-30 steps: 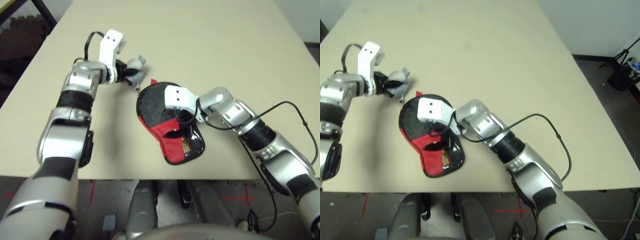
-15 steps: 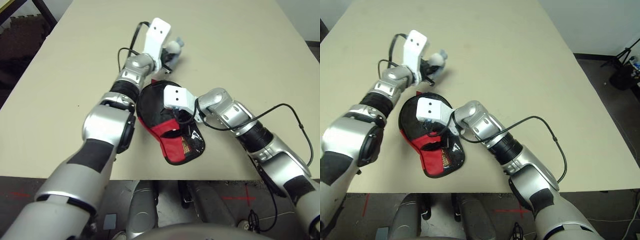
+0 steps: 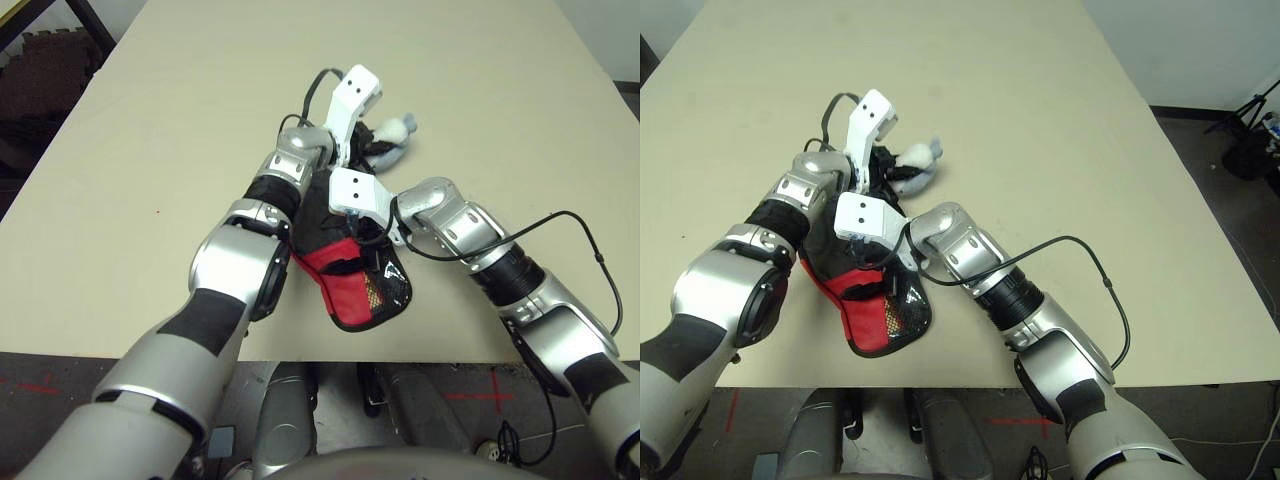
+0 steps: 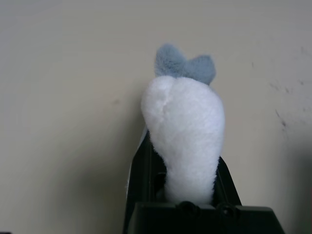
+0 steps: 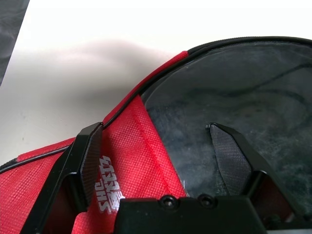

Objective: Store the ping-pong paddle in its case and zip it.

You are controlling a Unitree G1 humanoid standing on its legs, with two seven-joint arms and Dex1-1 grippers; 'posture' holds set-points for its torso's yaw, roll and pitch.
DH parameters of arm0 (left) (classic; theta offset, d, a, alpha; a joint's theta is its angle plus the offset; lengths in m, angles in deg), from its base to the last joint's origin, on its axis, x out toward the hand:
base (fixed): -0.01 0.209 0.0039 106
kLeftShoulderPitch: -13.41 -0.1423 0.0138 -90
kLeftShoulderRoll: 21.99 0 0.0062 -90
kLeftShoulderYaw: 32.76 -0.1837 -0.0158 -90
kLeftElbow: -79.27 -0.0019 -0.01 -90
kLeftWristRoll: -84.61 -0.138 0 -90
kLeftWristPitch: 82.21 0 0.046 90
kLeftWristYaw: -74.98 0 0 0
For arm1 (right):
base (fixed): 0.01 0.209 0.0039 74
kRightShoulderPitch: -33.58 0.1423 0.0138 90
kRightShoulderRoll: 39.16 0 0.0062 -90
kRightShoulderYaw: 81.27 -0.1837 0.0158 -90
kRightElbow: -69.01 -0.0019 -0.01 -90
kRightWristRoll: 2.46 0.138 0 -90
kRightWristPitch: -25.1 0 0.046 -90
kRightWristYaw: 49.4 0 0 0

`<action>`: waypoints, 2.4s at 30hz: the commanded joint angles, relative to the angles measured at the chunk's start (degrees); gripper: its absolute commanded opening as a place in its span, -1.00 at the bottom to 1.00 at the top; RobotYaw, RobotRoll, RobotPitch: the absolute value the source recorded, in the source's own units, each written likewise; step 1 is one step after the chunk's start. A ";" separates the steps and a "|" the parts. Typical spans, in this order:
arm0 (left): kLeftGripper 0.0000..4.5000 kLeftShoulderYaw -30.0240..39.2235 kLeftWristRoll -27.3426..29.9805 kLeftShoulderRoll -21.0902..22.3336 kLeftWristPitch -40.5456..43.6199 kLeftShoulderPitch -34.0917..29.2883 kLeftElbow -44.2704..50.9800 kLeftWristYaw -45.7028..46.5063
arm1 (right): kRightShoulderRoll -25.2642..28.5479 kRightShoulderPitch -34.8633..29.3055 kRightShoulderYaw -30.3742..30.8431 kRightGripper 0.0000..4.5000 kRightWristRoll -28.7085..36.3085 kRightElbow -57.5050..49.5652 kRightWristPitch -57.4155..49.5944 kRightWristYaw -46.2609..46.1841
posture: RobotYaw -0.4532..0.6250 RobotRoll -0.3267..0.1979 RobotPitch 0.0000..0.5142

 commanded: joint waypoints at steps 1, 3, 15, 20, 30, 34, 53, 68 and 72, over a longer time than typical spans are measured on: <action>-0.34 0.81 0.75 0.29 1.23 -0.09 1.07 -0.87 | 0.61 -1.36 0.10 1.00 -1.16 3.71 -2.87 -1.56 | -0.38 0.25 -0.19; -0.04 1.47 1.31 0.46 1.60 0.32 1.31 -1.16 | 0.67 -1.37 -0.28 1.00 -1.10 3.73 -3.15 -1.65 | -0.38 0.25 -0.19; 0.99 6.91 8.02 2.02 9.80 1.87 5.65 -5.29 | 4.69 -2.11 -3.94 1.00 1.86 -1.92 -10.83 -0.66 | -0.37 0.25 -0.22; 0.99 8.25 9.68 2.93 11.78 1.87 7.80 -4.52 | 8.85 -1.63 -6.31 1.00 5.26 -5.82 -16.06 0.76 | -0.37 0.25 -0.23; 0.99 8.22 11.83 9.58 19.35 1.29 14.77 -6.96 | 14.02 13.57 -12.54 1.00 1.97 12.47 -7.98 -3.25 | -0.36 0.25 -0.24; 0.99 5.18 12.82 13.12 29.00 -1.85 23.00 -13.53 | 11.37 19.46 -11.34 1.00 -3.98 27.02 6.79 -7.01 | -0.33 0.25 -0.25; 0.99 -14.28 12.79 25.84 52.02 -20.06 56.05 -18.72 | 0.78 28.74 -6.24 1.00 -21.37 56.48 43.99 -4.89 | -0.18 0.25 -0.33; 1.00 -19.73 8.90 20.38 48.94 -17.15 52.42 -14.64 | 0.47 29.09 -6.58 -0.64 -28.74 61.06 49.52 -15.69 | -0.24 0.25 -0.30; 1.00 -19.98 7.95 18.66 47.40 -16.56 50.30 -13.76 | 2.20 28.82 -6.08 -1.00 -30.40 60.57 50.88 -14.22 | -0.27 0.25 -0.30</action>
